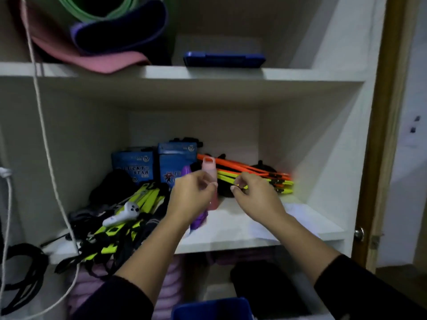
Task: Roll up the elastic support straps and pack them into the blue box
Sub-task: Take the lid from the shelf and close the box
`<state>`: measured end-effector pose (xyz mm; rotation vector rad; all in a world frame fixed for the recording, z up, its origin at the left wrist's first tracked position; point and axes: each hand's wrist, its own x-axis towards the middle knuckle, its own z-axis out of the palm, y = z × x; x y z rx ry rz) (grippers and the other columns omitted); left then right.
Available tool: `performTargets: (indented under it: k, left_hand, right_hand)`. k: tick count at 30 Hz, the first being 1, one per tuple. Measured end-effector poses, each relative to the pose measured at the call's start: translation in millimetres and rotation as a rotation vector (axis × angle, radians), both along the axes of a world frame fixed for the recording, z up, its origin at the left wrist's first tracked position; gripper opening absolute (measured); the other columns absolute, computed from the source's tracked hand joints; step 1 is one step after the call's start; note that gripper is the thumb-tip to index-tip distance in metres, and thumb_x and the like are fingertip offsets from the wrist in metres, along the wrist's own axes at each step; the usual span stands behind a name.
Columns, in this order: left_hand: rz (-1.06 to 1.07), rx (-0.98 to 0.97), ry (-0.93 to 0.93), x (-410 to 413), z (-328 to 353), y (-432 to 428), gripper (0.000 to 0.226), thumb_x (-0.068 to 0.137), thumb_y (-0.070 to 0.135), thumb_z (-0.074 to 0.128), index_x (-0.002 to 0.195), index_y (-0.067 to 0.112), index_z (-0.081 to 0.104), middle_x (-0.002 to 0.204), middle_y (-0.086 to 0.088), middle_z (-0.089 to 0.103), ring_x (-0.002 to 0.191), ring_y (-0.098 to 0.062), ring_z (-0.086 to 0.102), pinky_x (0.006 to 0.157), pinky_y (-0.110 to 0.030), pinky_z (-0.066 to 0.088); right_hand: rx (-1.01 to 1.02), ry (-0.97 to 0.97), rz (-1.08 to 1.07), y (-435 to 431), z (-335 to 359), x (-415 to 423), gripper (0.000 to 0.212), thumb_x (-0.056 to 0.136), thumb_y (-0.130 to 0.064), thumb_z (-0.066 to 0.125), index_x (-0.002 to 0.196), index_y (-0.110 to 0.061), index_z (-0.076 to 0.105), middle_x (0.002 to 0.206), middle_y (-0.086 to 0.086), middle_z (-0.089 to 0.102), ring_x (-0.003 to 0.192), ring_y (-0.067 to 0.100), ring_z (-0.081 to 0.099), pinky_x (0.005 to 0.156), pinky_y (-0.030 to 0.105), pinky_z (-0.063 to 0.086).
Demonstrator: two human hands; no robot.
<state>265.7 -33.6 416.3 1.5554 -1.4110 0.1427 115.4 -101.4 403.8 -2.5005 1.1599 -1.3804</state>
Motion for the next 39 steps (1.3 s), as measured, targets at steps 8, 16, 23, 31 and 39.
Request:
performTargets:
  k: [8, 16, 23, 31, 39]
  left_hand:
    - [0.051, -0.316, 0.058, 4, 112, -6, 0.028, 0.086, 0.032, 0.059, 0.111, 0.019, 0.058, 0.106, -0.006, 0.059, 0.097, -0.020, 0.057, 0.086, -0.036, 0.049]
    - [0.083, -0.347, 0.043, 19, 195, -37, 0.045, 0.090, 0.041, 0.050, 0.131, 0.024, 0.043, 0.127, -0.015, 0.046, 0.116, -0.030, 0.046, 0.093, -0.037, 0.040]
    - [0.147, -0.309, 0.086, 28, 240, -83, 0.053, 0.090, 0.051, 0.043, 0.139, 0.031, 0.035, 0.131, -0.013, 0.049, 0.125, -0.032, 0.038, 0.098, -0.039, 0.035]
    - [0.166, -0.301, 0.067, 28, 248, -115, 0.045, 0.092, 0.048, 0.043, 0.131, 0.026, 0.051, 0.131, -0.016, 0.051, 0.124, -0.032, 0.040, 0.102, -0.039, 0.035]
    - [0.094, -0.461, 0.248, 15, 226, -90, 0.039, 0.089, 0.031, 0.060, 0.122, 0.010, 0.061, 0.123, -0.008, 0.062, 0.112, -0.018, 0.057, 0.092, -0.020, 0.039]
  right_hand:
    - [-0.221, -0.156, -0.145, -15, 117, -7, 0.044, 0.091, -0.028, 0.052, 0.130, -0.014, 0.038, 0.125, 0.014, 0.041, 0.117, 0.031, 0.040, 0.090, 0.037, 0.039]
    - [-0.147, -0.282, -0.119, -45, 207, -10, 0.054, 0.098, -0.038, 0.039, 0.147, -0.026, 0.019, 0.139, 0.019, 0.029, 0.129, 0.034, 0.031, 0.099, 0.041, 0.034]
    - [-0.100, -0.271, -0.102, -87, 246, 9, 0.053, 0.097, -0.048, 0.036, 0.146, -0.037, 0.020, 0.137, 0.022, 0.033, 0.127, 0.037, 0.035, 0.102, 0.042, 0.034]
    - [-0.120, -0.342, 0.013, -112, 251, 23, 0.035, 0.096, -0.043, 0.043, 0.117, -0.021, 0.061, 0.115, 0.016, 0.053, 0.098, 0.025, 0.047, 0.071, 0.020, 0.026]
    - [-0.128, -0.565, 0.061, -94, 230, 23, 0.038, 0.089, -0.034, 0.061, 0.119, -0.010, 0.064, 0.118, 0.015, 0.063, 0.120, 0.030, 0.051, 0.101, 0.029, 0.038]
